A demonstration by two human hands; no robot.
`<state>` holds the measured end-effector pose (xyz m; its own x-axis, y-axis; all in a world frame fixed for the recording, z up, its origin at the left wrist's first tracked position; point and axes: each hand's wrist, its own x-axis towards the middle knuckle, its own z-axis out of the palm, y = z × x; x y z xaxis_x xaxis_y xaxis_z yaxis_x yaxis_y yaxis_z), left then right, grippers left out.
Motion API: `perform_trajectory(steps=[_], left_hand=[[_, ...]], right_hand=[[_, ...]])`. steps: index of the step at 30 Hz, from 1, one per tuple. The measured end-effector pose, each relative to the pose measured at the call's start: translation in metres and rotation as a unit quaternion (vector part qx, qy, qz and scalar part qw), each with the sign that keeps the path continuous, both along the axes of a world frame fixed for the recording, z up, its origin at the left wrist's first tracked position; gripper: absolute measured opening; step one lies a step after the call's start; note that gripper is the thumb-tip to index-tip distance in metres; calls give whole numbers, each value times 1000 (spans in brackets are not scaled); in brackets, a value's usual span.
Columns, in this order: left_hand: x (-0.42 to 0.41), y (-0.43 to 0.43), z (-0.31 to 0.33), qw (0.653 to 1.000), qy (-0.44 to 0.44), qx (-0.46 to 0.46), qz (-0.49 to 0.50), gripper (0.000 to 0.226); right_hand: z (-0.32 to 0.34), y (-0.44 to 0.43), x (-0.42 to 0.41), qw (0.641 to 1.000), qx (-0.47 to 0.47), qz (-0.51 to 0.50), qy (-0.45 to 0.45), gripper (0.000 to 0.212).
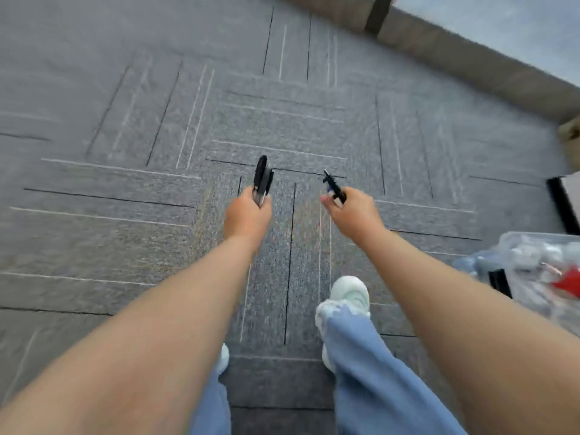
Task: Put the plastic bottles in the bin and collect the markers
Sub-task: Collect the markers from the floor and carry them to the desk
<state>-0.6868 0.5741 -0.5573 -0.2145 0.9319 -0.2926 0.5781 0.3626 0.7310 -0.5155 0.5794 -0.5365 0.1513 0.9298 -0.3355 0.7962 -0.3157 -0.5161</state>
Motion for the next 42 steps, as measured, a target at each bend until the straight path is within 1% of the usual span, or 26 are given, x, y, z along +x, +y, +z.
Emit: perform_trajectory(steps=[3,7,11,15,18,20,25,28,31,33,37,42], left_hand=[[14,-32,72,999,-27,29,-21,22],[36,-68,147,994,-63,75,-40,20],[62,-108,214,987,-78,118,-78,22],[93,-150,275,974,-95,165,-126,30],[124,-184,312,958,-112,197,-174,28],[146,-208,333,945,-144,210,-204,26],[205,-267,382,910,-176,263,-268,30],[239,-299,402,889,-200,279,-305,20],[268,-326,419,866,-226,287,-342,13],[285,-340,431,851,-237,293,-366,15],[324,-357,449,833,-261,293,-391,29],[388,-360,449,821,-285,265,-417,24]], right_hand=[[74,-35,9,999,36,-24,4,36],[148,-83,24,997,66,-48,-9,32],[207,-136,46,990,112,-90,-5,41],[262,-193,77,977,172,-125,23,41],[302,-243,102,960,232,-149,55,45],[326,-277,118,945,266,-180,63,47],[366,-362,166,911,318,-257,42,46],[384,-409,195,885,348,-304,48,46],[401,-448,219,865,369,-335,61,39],[411,-468,234,851,381,-356,65,37],[420,-494,264,830,397,-387,56,37],[426,-508,319,811,404,-419,58,36]])
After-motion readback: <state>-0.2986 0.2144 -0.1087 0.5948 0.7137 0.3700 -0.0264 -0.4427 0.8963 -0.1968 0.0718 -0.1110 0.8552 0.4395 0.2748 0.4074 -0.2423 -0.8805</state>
